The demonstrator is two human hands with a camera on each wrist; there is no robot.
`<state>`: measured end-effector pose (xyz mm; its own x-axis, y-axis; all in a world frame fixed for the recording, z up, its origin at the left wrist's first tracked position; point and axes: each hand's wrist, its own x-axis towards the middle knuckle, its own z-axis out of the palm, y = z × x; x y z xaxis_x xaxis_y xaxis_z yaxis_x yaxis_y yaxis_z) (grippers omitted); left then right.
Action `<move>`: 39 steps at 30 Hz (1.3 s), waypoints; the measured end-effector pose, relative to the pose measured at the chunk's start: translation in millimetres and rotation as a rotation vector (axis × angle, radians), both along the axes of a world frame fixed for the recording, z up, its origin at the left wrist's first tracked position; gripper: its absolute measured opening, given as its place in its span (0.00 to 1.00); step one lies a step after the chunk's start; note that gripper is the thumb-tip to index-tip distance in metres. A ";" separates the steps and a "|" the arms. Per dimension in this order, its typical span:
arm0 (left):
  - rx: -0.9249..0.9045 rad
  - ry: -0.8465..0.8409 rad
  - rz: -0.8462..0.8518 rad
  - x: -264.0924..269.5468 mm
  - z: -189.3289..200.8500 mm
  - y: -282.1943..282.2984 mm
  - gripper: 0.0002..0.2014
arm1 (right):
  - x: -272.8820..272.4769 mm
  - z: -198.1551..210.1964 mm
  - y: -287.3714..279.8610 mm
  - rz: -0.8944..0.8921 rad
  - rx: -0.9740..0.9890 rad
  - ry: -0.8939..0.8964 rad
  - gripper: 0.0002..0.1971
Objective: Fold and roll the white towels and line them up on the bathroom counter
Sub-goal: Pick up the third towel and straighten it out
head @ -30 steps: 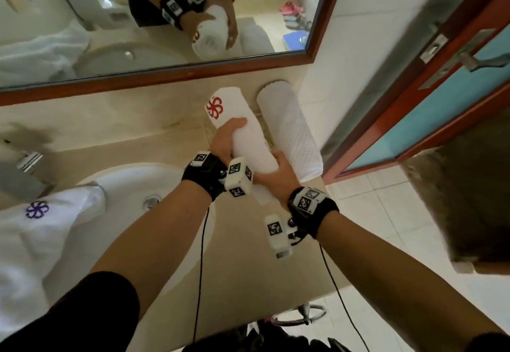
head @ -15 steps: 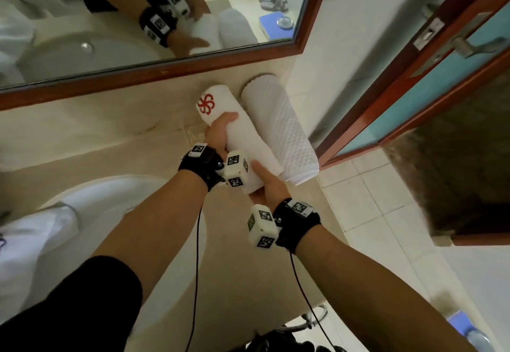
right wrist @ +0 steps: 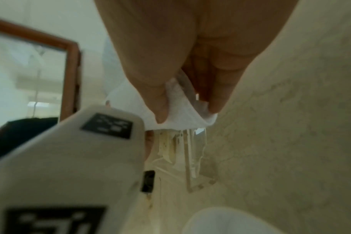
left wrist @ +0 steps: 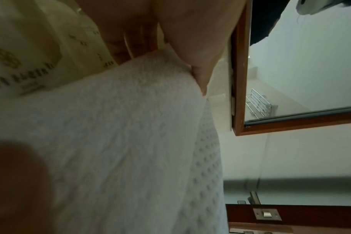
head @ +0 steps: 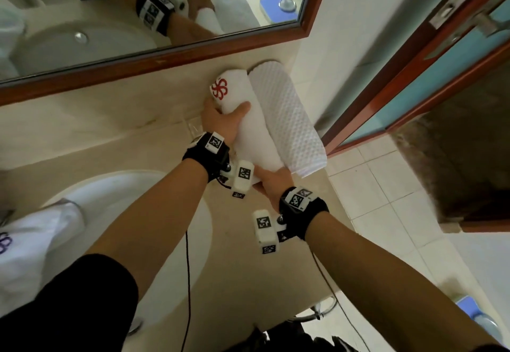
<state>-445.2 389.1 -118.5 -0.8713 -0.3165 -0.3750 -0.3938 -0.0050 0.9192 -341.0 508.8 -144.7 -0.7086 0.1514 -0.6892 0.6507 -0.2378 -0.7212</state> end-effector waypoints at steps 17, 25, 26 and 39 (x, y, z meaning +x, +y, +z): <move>0.001 -0.008 -0.177 18.6 -4.4 4.5 0.51 | -18.6 76.5 34.5 0.852 0.711 0.013 0.19; -0.074 -0.035 -0.188 16.7 -3.5 11.5 0.50 | -80.3 79.2 86.1 0.551 0.950 0.208 0.30; -0.074 -0.046 -0.202 16.8 -3.4 12.0 0.51 | -79.7 71.2 86.4 0.561 0.856 0.173 0.29; -0.112 -0.111 -0.284 14.6 -5.8 27.1 0.50 | -87.3 52.8 85.7 0.498 0.749 0.213 0.28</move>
<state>-430.6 416.2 -124.4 -0.8862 -0.1113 -0.4497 -0.4633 0.2180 0.8590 -428.3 594.5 -91.9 -0.9121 0.1487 -0.3820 0.3885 0.6107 -0.6900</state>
